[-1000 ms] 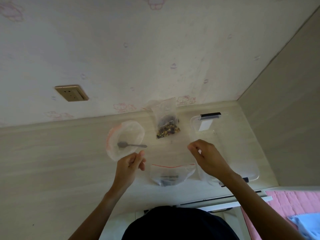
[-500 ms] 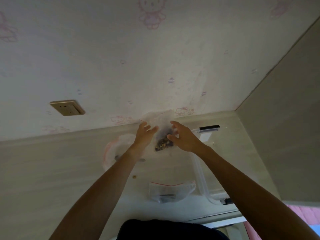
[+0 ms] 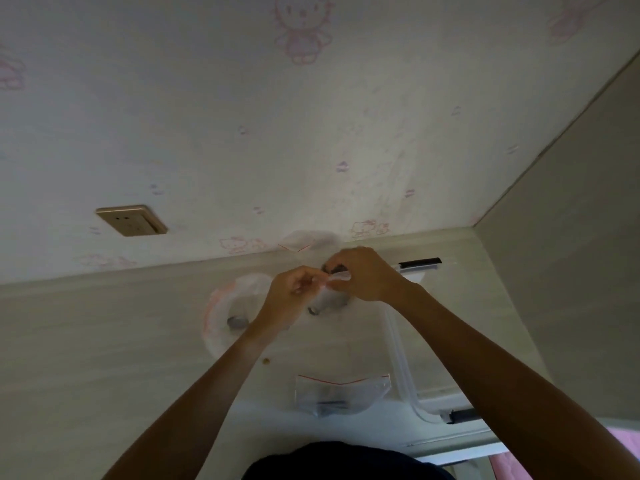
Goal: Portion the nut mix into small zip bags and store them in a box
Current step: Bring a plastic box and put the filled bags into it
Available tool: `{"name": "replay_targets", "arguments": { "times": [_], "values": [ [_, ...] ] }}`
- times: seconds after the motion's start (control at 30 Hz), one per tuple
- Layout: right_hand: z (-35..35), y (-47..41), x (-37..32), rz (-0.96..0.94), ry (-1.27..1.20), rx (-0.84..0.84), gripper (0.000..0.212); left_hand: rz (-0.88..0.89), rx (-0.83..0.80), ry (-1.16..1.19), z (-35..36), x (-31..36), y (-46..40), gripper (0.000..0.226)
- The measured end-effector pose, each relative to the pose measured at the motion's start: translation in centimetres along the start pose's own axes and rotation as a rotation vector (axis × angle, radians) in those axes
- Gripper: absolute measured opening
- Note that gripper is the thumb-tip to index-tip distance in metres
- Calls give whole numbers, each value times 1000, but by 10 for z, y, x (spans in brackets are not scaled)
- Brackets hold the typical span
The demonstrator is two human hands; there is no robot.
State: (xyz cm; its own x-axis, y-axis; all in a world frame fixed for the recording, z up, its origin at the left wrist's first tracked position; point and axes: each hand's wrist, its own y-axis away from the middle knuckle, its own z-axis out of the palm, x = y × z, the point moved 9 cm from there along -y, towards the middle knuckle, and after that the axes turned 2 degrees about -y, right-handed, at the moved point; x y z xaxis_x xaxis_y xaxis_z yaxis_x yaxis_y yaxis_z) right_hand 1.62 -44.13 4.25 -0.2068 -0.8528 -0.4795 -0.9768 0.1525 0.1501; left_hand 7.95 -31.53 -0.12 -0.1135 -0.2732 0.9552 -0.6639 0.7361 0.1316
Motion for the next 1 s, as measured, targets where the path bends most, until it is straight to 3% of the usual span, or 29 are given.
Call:
{"name": "replay_targets", "arguments": {
  "times": [0.1, 0.3, 0.57, 0.77, 1.0],
  "values": [
    [4, 12, 1, 14, -191, -21, 18, 40, 58, 5, -7, 7, 14, 23],
    [8, 44, -9, 16, -470, 27, 15, 58, 138, 22, -23, 8, 44, 27],
    [54, 80, -14, 117, -426, -87, 15, -171, 18, 59, -9, -45, 84, 15],
    [64, 83, -28, 98, -378, -49, 19, -152, 56, 80, -9, -49, 101, 7],
    [62, 84, -34, 110, -417, 2, 8, -134, 60, 109, -6, -47, 106, 13]
  ]
}}
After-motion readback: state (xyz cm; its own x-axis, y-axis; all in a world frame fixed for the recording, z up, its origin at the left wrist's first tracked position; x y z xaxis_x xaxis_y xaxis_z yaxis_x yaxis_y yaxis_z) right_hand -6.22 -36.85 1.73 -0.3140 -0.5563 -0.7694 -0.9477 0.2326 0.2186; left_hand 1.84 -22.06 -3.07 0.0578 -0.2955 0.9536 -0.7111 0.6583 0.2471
